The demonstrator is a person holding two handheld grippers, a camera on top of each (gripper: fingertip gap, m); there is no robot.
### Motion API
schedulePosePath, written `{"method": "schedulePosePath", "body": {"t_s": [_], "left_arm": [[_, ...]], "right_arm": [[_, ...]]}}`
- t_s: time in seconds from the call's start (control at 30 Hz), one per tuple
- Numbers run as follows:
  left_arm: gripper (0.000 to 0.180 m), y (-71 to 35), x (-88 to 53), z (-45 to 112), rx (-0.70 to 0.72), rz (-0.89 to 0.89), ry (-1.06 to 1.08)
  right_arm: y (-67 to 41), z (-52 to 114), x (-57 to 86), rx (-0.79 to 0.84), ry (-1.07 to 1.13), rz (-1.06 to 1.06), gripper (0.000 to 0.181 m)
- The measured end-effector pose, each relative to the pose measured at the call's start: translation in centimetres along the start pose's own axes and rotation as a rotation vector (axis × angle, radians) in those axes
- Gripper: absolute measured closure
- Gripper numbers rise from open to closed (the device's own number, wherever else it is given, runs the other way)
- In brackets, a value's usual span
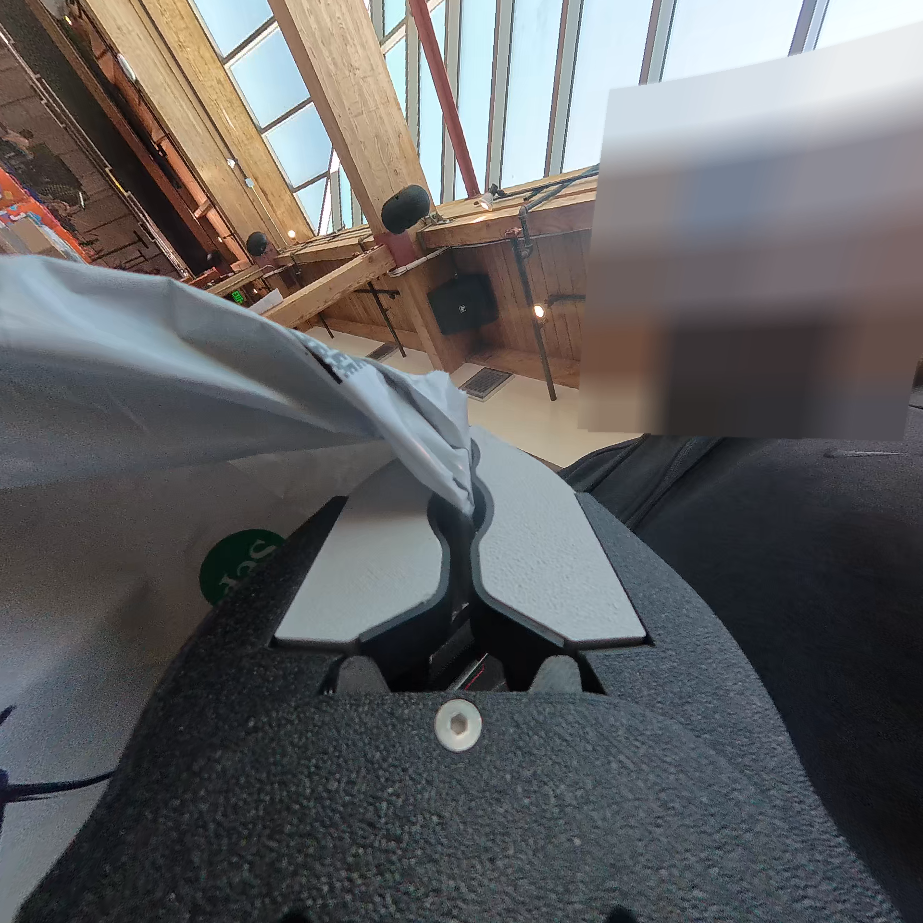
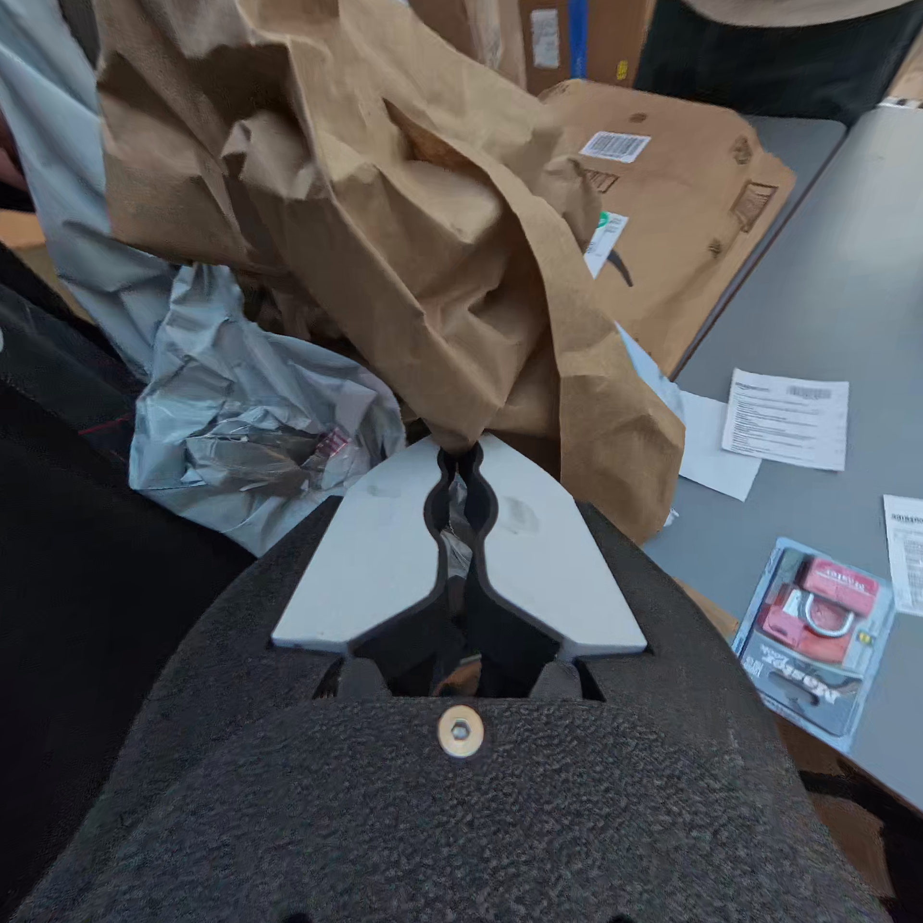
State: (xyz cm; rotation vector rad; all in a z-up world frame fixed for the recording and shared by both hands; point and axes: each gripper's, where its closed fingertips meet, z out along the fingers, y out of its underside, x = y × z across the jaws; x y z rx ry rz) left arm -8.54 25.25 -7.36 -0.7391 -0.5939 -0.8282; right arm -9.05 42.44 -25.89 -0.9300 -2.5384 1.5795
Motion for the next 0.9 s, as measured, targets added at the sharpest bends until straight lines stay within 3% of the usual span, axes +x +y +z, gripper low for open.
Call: {"method": "schedulePosePath", "body": {"t_s": [0.13,0.3,0.53,0.73,0.9], "left_arm": [[0.18,1.5,0.4,1.3,-0.048,-0.053,0.045],[0.18,3.5,1.3,2.9,-0.09,-0.086,0.102],[0.18,7.0,2.6,5.2,-0.234,-0.087,0.134],[0.18,6.8,3.5,5.6,-0.206,-0.075,0.189],[0.18,7.7,2.8,6.0,-0.228,-0.094,0.18]], "right_arm": [[-2.2,6.0,-5.4,-0.111,-0.125,-0.172,0.181],[-3.5,13.3,-9.4,-0.076,-0.307,-0.087,0.181],[-1.7,17.1,-14.7,-0.183,-0.406,-0.256,0.181],[-2.0,18.3,-15.9,-0.21,-0.462,-0.203,0.181],[2.4,19.9,-17.5,-0.426,-0.483,-0.173,0.181]]}}
